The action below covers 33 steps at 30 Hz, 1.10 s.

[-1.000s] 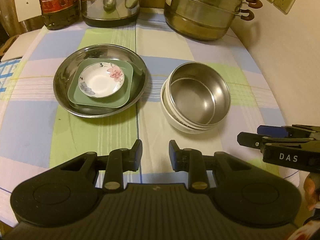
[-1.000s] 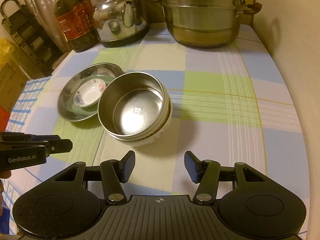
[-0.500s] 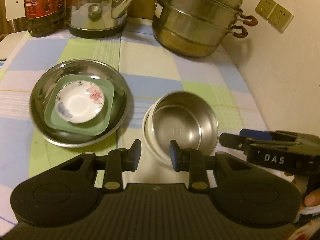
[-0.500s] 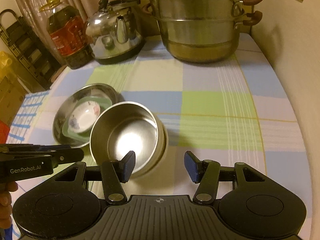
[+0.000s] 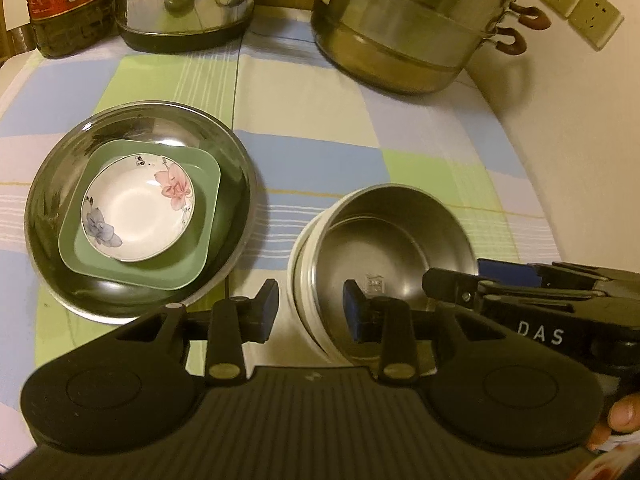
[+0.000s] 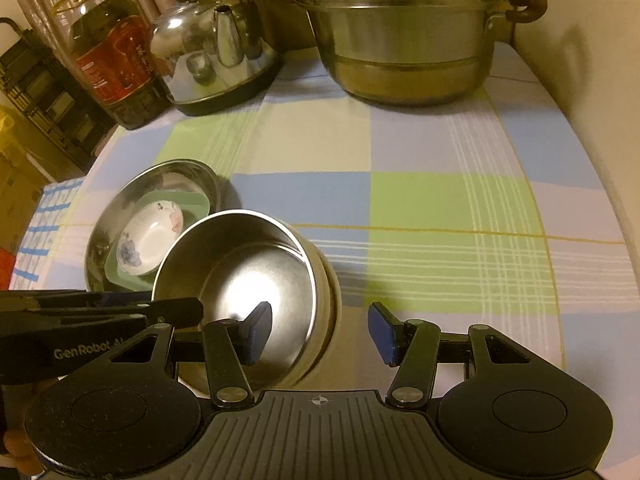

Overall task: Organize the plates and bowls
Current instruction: 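Close both grippers on the bowl stack rim again, then lift the bowl stack with both grippers over the steel plate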

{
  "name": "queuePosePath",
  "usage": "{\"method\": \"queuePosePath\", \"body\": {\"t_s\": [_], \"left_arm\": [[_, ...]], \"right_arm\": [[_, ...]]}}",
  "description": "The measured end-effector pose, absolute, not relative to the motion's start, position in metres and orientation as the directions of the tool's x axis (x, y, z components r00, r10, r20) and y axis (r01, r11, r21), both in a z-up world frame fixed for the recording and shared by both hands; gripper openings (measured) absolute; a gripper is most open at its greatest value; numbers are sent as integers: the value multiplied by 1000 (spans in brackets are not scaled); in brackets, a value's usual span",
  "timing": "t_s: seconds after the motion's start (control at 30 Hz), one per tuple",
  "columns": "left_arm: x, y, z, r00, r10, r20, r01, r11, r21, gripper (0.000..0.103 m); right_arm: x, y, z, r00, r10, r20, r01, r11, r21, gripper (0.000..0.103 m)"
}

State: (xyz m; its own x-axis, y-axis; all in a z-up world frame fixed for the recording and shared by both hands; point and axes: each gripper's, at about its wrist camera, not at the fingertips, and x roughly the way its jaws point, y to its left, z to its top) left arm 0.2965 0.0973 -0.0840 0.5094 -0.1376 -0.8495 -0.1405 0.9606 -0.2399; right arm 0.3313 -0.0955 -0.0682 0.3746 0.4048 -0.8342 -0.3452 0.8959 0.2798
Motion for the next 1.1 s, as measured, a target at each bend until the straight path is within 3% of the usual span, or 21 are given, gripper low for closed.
{"method": "queuePosePath", "body": {"t_s": [0.17,0.23,0.53,1.1], "left_arm": [[303,98,-90,503,-133,-854,-140,963,-232,31],[305,98,-92,501,-131,-856,-139,963,-229,31],[307,97,-99,491,-138,-860,-135,963,-231,25],[305,95,-98,502,-131,-855,-141,963,-230,20]], "right_arm": [[342,-92,-75,367,401,-839,-340,898,281,52],[344,-92,-77,358,404,-842,-333,898,289,41],[350,-94,-87,333,404,-852,-293,903,313,24],[350,-91,-84,361,335,-870,-128,942,310,17]]}}
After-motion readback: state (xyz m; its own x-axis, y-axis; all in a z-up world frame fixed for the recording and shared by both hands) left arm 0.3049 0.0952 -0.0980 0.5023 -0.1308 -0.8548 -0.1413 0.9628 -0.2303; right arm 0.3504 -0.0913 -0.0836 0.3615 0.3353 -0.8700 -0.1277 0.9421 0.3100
